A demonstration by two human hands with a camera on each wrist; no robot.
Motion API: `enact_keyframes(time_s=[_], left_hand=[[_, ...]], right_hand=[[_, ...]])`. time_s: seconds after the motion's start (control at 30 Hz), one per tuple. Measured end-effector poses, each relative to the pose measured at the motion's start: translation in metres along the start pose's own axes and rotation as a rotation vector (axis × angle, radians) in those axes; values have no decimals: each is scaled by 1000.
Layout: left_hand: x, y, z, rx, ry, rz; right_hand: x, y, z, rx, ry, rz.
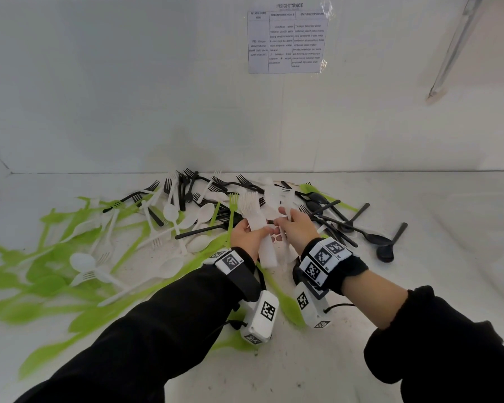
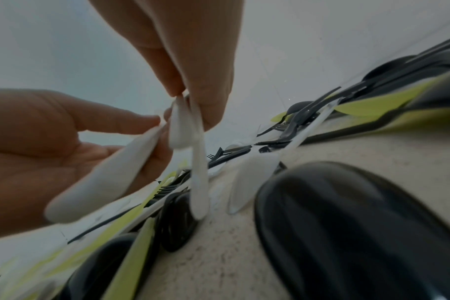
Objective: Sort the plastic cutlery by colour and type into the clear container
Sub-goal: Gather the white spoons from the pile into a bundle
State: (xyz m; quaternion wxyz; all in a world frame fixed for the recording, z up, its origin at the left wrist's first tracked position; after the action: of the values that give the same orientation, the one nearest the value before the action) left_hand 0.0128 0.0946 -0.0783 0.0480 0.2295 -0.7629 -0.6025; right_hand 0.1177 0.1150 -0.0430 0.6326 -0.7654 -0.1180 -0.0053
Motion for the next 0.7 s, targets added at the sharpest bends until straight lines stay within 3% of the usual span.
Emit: enact_keyframes(time_s=[0.13, 0.23, 0.53, 0.7], left_hand=[[-1, 0, -3, -14, -35, -46], [-3, 0, -8, -14, -64, -45], [0, 2, -10, -17, 5, 33], [0, -2, -11, -24, -2, 66]], right_hand=[[-3, 5, -2, 29, 23, -6], [-5, 8, 0, 17, 81, -152], [-3, 1, -10, -114, -79, -72], [-3, 5, -11, -26, -57, -111]])
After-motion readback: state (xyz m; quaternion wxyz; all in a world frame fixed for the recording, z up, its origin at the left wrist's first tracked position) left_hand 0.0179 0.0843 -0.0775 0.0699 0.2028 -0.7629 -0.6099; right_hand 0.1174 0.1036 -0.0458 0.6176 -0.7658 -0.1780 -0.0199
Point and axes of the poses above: each hand's wrist, its own z-axis towards the middle knuckle, its own x-axis out of the back of the hand, y = z × x, the point moved 1 cm from there along z, towards the middle knuckle, and after that the axes turned 2 degrees about z, right-handed, at the moved point
